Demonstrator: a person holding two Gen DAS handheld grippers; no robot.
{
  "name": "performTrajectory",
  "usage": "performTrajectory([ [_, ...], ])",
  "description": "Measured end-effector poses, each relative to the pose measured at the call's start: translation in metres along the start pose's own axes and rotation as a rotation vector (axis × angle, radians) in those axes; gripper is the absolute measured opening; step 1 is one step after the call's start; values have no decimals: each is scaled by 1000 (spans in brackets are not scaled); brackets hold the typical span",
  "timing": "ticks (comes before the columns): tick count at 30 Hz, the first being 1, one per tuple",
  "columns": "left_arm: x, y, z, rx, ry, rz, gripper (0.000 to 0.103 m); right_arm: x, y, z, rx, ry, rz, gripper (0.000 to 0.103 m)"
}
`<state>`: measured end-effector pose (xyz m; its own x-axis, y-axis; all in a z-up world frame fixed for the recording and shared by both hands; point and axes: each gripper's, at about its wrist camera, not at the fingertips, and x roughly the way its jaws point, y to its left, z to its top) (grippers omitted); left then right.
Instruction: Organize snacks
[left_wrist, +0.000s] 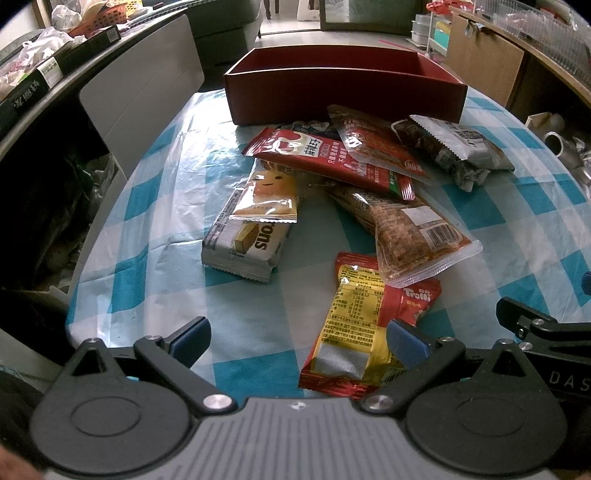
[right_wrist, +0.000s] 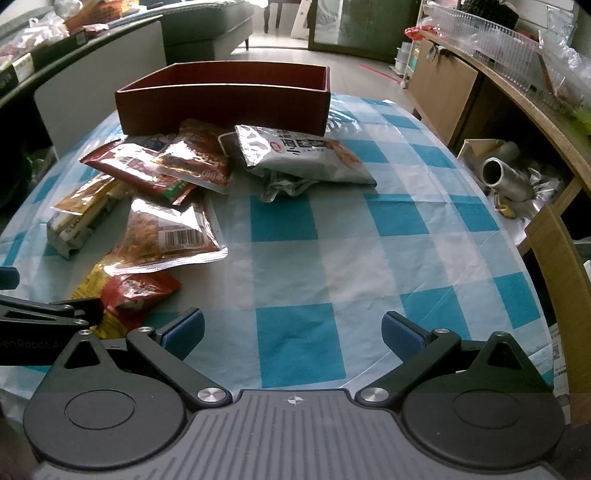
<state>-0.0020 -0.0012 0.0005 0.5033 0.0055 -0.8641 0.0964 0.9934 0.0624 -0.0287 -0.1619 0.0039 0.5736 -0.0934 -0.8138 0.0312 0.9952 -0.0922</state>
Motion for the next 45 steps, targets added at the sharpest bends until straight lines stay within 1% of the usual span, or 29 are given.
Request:
performTrajectory([
  [33,1,0,0,4,1,3,98,4,-1,0,4,21,8,103],
  [41,1,-1,0,16,-2,-1,98,5,-1,0,7,28,9,103],
  [45,0,-1,-2,42,-7,-10,98,6,-2,0,9,37,9,103],
])
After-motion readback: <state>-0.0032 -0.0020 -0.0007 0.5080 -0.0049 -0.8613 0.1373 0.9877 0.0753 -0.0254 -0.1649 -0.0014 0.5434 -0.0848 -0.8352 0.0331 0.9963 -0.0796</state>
